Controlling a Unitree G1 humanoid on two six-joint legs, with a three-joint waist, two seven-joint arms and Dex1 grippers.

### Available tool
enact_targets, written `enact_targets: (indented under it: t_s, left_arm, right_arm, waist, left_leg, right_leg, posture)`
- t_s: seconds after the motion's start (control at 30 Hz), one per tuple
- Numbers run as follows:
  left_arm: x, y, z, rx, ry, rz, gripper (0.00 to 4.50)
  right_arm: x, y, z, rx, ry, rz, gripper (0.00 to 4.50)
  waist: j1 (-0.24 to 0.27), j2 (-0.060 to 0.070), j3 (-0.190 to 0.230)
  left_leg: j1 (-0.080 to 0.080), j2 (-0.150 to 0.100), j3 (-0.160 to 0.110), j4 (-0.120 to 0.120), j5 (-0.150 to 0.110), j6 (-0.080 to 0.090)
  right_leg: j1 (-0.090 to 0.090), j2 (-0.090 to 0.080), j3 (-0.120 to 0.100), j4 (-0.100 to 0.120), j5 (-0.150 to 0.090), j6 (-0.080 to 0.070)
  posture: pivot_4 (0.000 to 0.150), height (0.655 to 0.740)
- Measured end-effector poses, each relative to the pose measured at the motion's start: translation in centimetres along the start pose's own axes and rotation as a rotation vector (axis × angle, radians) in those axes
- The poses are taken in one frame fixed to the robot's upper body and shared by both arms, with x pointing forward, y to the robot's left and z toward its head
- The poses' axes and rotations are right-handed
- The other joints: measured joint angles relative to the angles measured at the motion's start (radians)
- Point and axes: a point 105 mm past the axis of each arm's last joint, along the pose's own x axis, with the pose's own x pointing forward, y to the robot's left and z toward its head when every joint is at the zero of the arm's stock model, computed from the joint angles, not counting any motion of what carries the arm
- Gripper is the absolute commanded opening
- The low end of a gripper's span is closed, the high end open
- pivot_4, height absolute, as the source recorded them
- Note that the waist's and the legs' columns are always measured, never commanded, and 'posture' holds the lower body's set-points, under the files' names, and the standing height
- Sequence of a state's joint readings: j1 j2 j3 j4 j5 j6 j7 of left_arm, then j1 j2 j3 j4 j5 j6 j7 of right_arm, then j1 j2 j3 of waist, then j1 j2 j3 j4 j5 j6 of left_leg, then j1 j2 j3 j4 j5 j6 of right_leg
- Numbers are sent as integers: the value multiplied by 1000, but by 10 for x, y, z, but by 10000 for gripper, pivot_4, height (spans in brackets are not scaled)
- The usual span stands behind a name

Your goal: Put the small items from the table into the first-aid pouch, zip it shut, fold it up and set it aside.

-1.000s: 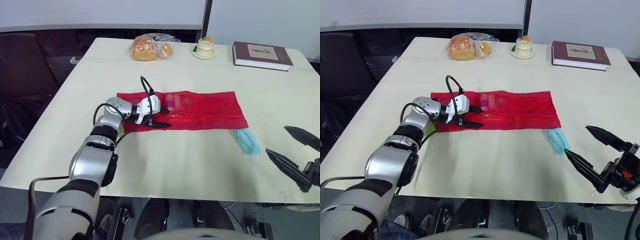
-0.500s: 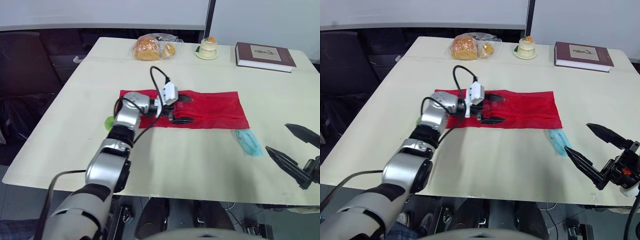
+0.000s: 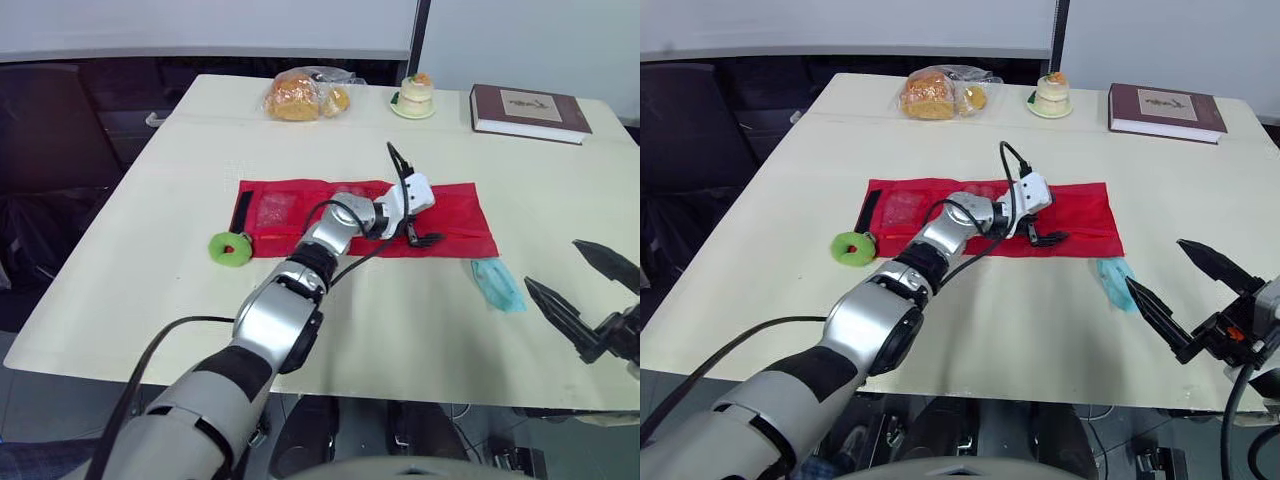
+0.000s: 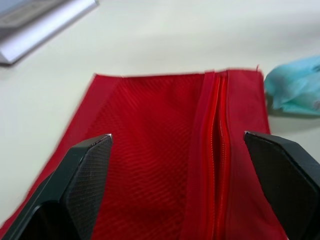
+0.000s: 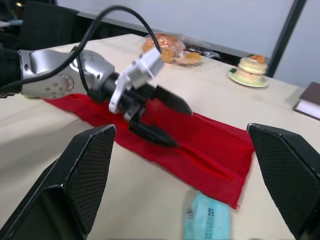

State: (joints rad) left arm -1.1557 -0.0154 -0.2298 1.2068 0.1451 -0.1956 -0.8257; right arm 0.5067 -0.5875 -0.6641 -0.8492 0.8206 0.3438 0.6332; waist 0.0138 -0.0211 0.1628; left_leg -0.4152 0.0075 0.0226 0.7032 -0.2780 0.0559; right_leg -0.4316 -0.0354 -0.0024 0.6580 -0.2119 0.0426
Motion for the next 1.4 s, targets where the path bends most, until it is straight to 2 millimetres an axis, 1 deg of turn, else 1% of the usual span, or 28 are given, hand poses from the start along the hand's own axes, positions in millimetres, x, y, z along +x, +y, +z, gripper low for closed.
enact_targets:
  t_s: [0.1,0.17,0.27,0.3,0.33,0.4,0.43,0.47,0.5,0.53,0.57,0.6,0.8,1.0,1.07,1.17,1.3,1.4]
  left_arm:
    - [4,-3,-13,6,70,19,44622]
    - [9,-4,-13,27,92,46,44622]
    - [11,-2,-12,40,98,72,44622]
    - [11,-1,-12,40,97,85,39518]
    - [11,0,-12,36,96,92,36558]
    - [11,0,-13,28,97,98,27207]
    - [12,-1,-13,26,98,96,23235]
    - [12,-1,-13,25,98,98,17555]
    - [12,0,-13,22,96,104,13168]
    - [11,1,-13,19,95,111,7750]
    - [11,2,-14,16,96,118,3520]
    - [10,3,-14,11,96,125,865]
    - [6,8,-16,-15,94,140,865]
    - [-3,10,-20,-45,80,108,865]
    - [-6,10,-20,-69,53,94,865]
    - [-7,3,-21,-96,21,59,865]
    - [-10,-9,-25,-114,-11,19,865]
    - [-14,-8,-27,-113,-2,23,865]
  right_arm:
    - [1,-1,1,-8,1,-23,45000]
    - [0,-2,0,-20,12,-42,45000]
    - [0,-3,0,-24,18,-51,45000]
    - [-1,-3,-1,-24,22,-53,45000]
    - [-1,-3,-1,-25,25,-54,45000]
    - [-1,-3,-2,-26,28,-55,45000]
    - [-1,-3,-2,-28,29,-56,45000]
    - [-1,-3,-2,-30,31,-56,45000]
    - [-1,-3,-2,-33,32,-57,45000]
    - [-1,-3,-2,-35,32,-57,45000]
    - [-1,-3,-3,-36,33,-57,45000]
    - [-1,-3,-3,-34,34,-54,45000]
    - [1,-3,-6,-33,40,-44,45000]
    - [-1,0,-9,-24,49,-25,45000]
    - [-3,1,-10,-23,53,-19,45000]
    - [-5,1,-9,-25,50,-13,45000]
    - [-17,0,-7,-30,104,11,45000]
    - [-29,-6,-7,-33,184,25,45000]
  waist:
    - [1,0,0]
    - [4,0,0]
    - [5,0,0]
    - [4,0,0]
    - [3,0,0]
    - [2,0,0]
    - [1,0,0]
    - [1,0,0]
    - [1,0,0]
    - [1,0,0]
    - [2,0,0]
    - [2,0,0]
    - [1,0,0]
    - [1,0,0]
    - [1,0,0]
    - [1,0,0]
    - [2,1,-1]
    - [3,1,-1]
  left_leg:
    - [0,0,0,0,0,0]
    - [0,0,0,0,0,0]
    - [0,0,0,0,0,0]
    - [0,0,0,0,0,0]
    - [0,0,0,0,0,0]
    - [0,0,0,0,0,0]
    - [0,0,0,0,0,0]
    - [0,0,0,0,0,0]
    - [0,0,0,0,0,0]
    - [0,0,0,0,0,0]
    - [0,0,0,0,0,0]
    - [0,0,0,0,0,0]
    - [0,0,0,0,0,0]
    - [0,0,0,0,0,0]
    - [0,0,0,0,0,0]
    - [0,0,0,0,0,0]
    - [0,0,0,0,0,0]
    - [0,1,0,0,0,0]
  right_leg:
    - [0,0,0,0,0,0]
    - [0,0,0,0,0,0]
    - [0,-1,0,0,0,0]
    - [0,-1,0,0,0,0]
    - [0,-1,0,0,0,0]
    - [0,0,0,0,0,0]
    - [0,0,0,0,0,0]
    - [0,0,0,0,0,0]
    - [0,0,0,0,0,0]
    - [0,0,0,0,0,0]
    - [0,0,0,0,0,0]
    - [0,0,0,0,0,0]
    - [0,0,0,0,0,0]
    - [0,0,0,0,0,0]
    - [0,0,0,0,0,0]
    - [0,0,0,0,0,0]
    - [0,-1,0,0,0,0]
    - [0,-1,0,0,0,0]
  posture:
    - [1500,7289]
    - [1500,7289]
    - [1500,7289]
    - [1500,7289]
    - [1500,7289]
    - [1500,7289]
    - [1500,7289]
    - [1500,7289]
    - [1500,7289]
    - [1500,7289]
    - [1500,7289]
    - [1500,7289]
    - [1500,7289]
    - [1500,7289]
    - [1500,7289]
    - [1500,7289]
    - [1500,7289]
    - [1500,7289]
